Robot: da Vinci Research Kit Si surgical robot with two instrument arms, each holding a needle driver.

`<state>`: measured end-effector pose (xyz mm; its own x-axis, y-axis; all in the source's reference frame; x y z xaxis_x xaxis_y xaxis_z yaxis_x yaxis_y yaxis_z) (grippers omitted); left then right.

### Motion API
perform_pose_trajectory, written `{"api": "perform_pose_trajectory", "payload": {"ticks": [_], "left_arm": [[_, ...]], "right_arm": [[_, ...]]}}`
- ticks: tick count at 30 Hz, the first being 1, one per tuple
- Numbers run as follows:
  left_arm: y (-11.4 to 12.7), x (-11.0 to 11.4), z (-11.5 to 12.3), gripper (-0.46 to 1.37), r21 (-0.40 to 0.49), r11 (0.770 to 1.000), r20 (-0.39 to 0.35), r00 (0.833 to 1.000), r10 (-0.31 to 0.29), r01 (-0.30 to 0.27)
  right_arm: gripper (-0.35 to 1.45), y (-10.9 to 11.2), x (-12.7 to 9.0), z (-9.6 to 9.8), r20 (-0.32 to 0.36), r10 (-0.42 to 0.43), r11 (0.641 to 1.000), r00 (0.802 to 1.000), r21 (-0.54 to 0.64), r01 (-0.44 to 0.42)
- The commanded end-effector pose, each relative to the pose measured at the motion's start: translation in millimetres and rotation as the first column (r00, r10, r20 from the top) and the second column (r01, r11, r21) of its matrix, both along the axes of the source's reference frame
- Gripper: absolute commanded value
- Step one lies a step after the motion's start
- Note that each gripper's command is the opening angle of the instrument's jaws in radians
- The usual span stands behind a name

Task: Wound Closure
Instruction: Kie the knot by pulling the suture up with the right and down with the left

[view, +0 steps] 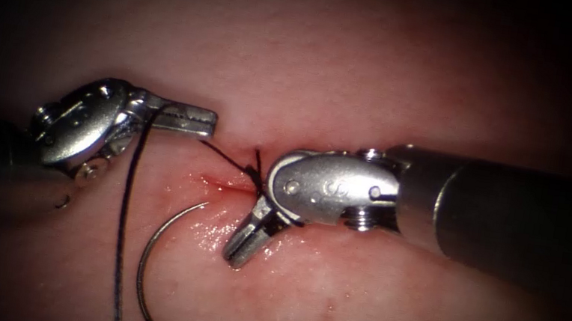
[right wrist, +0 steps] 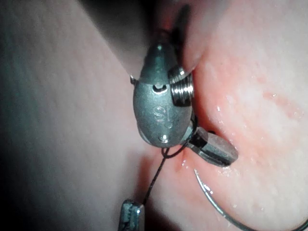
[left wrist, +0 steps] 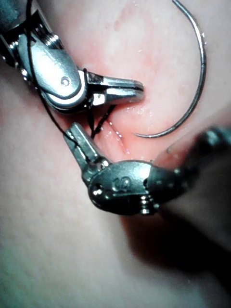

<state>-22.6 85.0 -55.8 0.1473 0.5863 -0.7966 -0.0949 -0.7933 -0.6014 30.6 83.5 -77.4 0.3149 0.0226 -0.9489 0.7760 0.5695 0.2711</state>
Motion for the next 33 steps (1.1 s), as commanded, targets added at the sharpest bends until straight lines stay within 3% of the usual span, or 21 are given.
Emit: {"api": "perform_pose_trajectory", "payload": {"ticks": [1, 10, 18, 33], "left_arm": [[-0.3, 0.0, -0.2, -0.35, -0.003, 1.0, 0.01, 1.0, 0.009, -0.009], [-3.6, 0.2, -3.2, -0.35, 0.01, 0.994, -0.083, 0.991, 0.107, -0.107], [-7.0, -0.6, -6.6, -0.35, 0.024, 0.987, -0.134, 0.978, 0.163, -0.161], [-15.3, -3.9, -11.9, -0.35, 0.068, 0.973, -0.147, 0.962, 0.23, -0.222]], "right_arm": [[-0.35, 0.1, -0.2, -0.1, 0.003, 0.017, 1.0, 1.0, 0.014, -0.017], [-0.35, 3.3, -1.1, -0.9, -0.007, 0.148, 0.982, 0.989, 0.117, -0.146], [-0.35, 5.8, -1.6, -1.6, 0.015, 0.208, 0.963, 0.978, 0.172, -0.208], [-0.35, 7.3, -1.7, 0.6, 0.059, 0.257, 0.953, 0.965, 0.153, -0.263]]}}
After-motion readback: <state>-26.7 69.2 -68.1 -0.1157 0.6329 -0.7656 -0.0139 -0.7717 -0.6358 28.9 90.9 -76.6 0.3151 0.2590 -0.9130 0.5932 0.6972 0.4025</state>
